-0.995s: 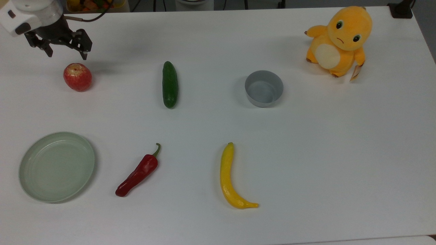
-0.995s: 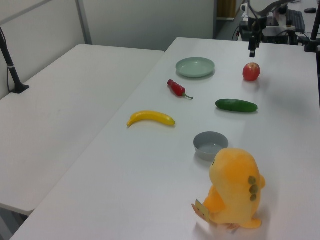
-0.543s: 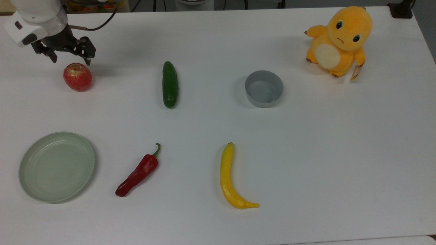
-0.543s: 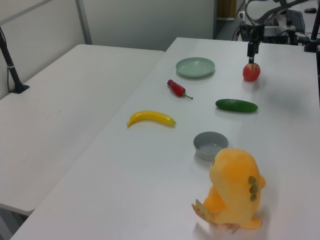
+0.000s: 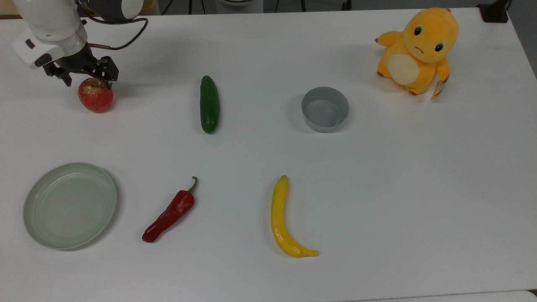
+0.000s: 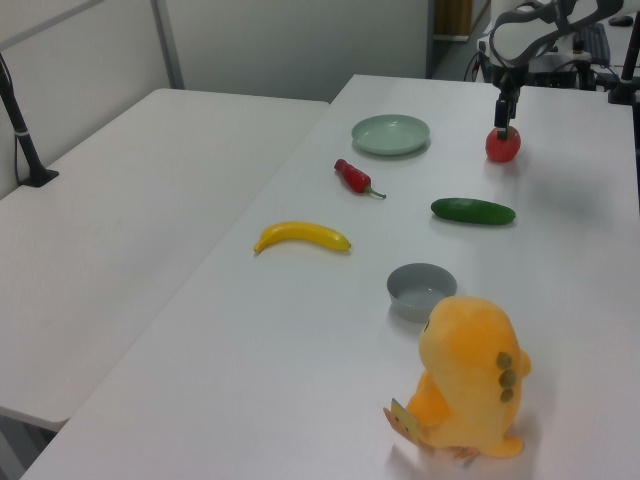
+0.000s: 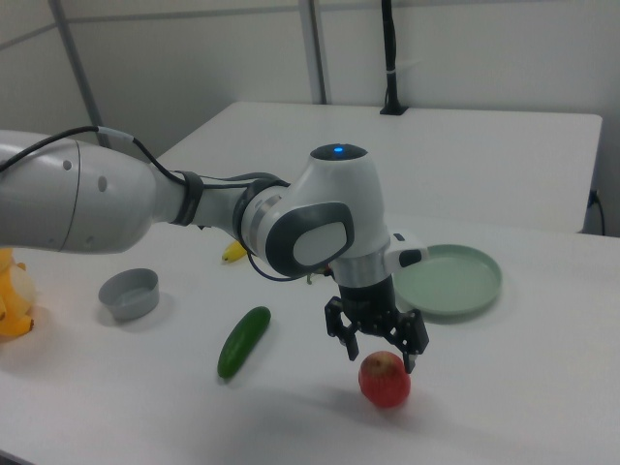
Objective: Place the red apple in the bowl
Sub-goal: 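Close the gripper around the red apple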
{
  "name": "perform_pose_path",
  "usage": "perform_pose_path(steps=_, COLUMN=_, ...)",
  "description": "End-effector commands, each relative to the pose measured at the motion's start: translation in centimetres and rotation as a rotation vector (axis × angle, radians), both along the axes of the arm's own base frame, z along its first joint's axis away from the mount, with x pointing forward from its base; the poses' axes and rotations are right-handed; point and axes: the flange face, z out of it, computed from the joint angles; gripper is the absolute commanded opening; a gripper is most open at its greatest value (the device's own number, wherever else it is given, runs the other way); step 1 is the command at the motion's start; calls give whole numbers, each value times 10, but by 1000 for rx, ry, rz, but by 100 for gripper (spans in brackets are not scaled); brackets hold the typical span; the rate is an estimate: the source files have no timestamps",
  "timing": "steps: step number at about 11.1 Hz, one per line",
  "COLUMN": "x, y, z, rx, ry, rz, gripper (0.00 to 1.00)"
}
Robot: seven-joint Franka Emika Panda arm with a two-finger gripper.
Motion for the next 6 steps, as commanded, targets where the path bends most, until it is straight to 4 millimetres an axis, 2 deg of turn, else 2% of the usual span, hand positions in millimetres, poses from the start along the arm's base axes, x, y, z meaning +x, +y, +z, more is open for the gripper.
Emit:
perform_pose_path(steps=1, x=-2, y=8, z=-16, rx=9, ry=-37, rz=38, gripper=100)
perform_pose_path(steps=2, x=-5, y=9, z=-24, rx=9, ry=-36, rz=38, gripper=100)
perform_pose_path(steps=4, x=-5, y=9, z=-24, rx=5, ry=-44, rz=39, gripper=99)
perform_pose_path(steps=5, x=-4, y=9, z=-23, rx=6, ry=-43, rz=39, gripper=87)
perform_pose_path(steps=6, x=-4, y=9, z=-22, rx=8, ry=-42, rz=38, gripper=68)
